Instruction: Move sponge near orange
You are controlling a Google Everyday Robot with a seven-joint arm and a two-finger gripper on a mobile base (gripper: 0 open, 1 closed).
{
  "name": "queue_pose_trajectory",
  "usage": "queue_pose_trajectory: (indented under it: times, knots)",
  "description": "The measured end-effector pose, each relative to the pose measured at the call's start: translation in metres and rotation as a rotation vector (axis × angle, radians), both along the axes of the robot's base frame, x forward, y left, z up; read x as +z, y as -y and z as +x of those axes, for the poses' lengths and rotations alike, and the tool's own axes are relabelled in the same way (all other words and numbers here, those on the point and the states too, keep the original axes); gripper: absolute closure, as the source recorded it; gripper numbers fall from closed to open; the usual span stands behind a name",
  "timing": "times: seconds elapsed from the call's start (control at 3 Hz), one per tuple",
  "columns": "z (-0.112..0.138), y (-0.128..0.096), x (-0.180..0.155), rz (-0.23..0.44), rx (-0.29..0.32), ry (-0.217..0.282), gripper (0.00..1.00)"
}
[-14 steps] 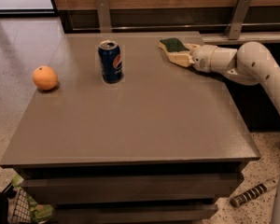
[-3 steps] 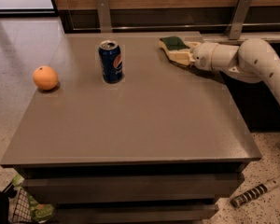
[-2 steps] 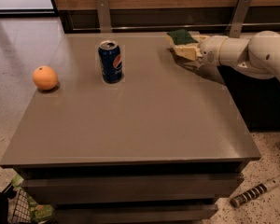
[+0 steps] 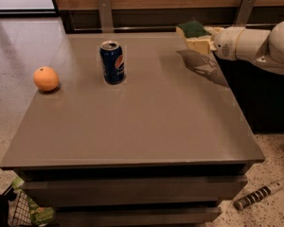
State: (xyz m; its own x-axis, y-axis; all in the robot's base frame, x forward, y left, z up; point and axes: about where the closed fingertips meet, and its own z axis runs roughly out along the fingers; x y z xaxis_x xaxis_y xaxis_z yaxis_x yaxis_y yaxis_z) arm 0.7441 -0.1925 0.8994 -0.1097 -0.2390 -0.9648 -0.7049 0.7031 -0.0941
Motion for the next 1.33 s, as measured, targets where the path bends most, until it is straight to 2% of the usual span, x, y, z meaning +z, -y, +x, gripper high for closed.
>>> queue_pose_trajectory:
  times: [0.33, 0.67, 1.0, 1.33]
  knots:
    - [-0.023, 0.012, 0.014, 0.001, 0.002, -0.011, 1.0]
    - [-0.059, 0.015, 0.027, -0.001, 0.046, -0.021, 1.0]
    - [-0.082, 0.002, 0.027, -0.011, 0.098, -0.027, 1.0]
    - [-0.109, -0.026, 0.018, -0.027, 0.158, -0.028, 1.0]
